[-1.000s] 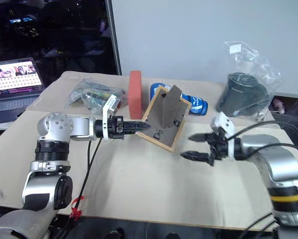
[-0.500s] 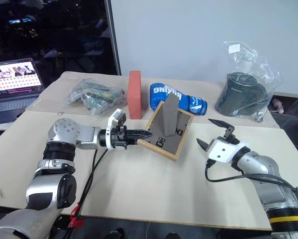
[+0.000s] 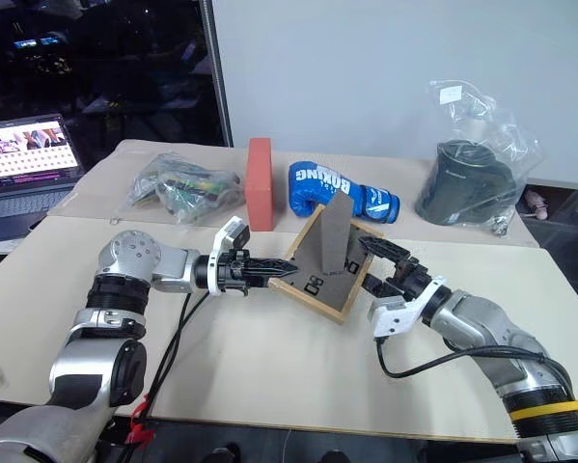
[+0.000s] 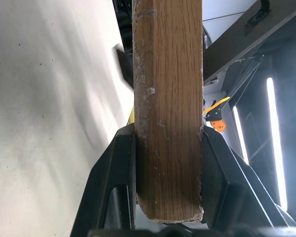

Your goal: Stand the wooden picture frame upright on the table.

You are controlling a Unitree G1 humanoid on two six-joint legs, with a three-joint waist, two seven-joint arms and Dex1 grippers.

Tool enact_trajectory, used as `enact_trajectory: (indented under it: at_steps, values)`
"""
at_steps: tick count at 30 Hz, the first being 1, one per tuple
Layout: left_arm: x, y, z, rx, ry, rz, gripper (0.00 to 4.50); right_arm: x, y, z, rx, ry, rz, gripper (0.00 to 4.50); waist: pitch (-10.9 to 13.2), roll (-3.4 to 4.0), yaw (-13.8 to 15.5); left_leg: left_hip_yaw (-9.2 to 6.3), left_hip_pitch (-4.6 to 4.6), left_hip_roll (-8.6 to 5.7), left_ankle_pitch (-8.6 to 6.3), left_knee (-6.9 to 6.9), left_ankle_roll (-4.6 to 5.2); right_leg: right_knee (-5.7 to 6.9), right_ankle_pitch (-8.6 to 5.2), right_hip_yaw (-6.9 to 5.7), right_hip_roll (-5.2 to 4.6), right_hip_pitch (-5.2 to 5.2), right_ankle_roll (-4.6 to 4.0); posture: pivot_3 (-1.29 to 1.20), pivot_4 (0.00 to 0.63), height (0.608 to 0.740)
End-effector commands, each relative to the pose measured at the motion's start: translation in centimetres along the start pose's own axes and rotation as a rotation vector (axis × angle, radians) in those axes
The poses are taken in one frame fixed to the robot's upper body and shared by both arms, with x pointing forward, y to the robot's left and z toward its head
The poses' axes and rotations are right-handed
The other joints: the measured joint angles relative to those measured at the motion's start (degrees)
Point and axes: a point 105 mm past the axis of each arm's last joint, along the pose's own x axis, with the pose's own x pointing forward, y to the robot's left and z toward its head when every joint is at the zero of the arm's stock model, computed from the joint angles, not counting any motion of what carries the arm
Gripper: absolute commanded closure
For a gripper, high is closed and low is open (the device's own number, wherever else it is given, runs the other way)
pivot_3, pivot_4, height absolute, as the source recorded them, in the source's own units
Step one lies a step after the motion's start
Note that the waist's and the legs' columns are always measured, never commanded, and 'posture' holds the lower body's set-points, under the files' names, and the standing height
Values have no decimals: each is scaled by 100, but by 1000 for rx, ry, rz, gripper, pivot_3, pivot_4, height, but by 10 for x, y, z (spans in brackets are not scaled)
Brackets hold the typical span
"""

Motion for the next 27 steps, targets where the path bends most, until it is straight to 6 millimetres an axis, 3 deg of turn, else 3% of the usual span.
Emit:
enact_trajectory:
  at_steps: [1,2,3,5,9,14,16,22,25,27]
  values:
    - [-4,-20,0,91,3,-79,3348,0,-17,1,6,-27,-72,2180,0,0,-9,0,0,0,0,0,0,0,0,0,0,0,-1,0,150,730]
    - [-5,-21,-2,106,5,-81,3348,0,-18,1,9,-29,-76,2325,0,0,-17,0,0,0,0,0,0,0,0,0,0,0,-1,0,150,730]
    - [-6,-22,-2,123,1,-85,3348,0,-18,2,15,-31,-80,2833,-1,2,-26,0,0,1,0,0,0,1,1,0,0,0,-1,0,150,730]
    - [-6,-25,-6,159,7,-96,3348,0,-19,2,21,-35,-84,3114,-1,2,-41,0,7,1,0,0,0,2,1,0,0,5,-2,0,150,730]
    - [-12,-30,-14,223,26,-103,3348,1,-26,5,34,-45,-107,3146,-1,2,-55,-1,8,1,0,1,0,4,1,0,0,7,-2,0,150,730]
    - [-22,-17,-11,244,11,-19,3348,1,-32,9,34,-62,-117,3146,-1,2,-50,-2,9,0,0,9,0,7,1,0,0,10,-2,0,150,730]
    - [-26,-16,-7,261,3,-11,2326,2,-32,12,37,-75,-117,3146,-1,1,-49,-2,9,1,0,10,1,7,1,0,0,10,-2,0,150,730]
    - [-37,-27,0,284,-12,-56,45,2,-29,20,43,-98,-116,3306,-1,2,-61,-2,10,1,0,9,1,9,1,0,1,10,-2,0,150,730]
    - [-45,-30,4,390,-46,-34,0,2,-29,19,60,-92,-111,3313,-1,2,-64,-2,9,1,0,10,1,9,1,0,1,9,-2,0,150,730]
    - [-62,-38,18,578,-165,-6,0,1,-30,14,85,-76,-113,3319,-1,3,-67,-2,9,2,0,9,1,8,1,0,1,9,-2,0,150,730]
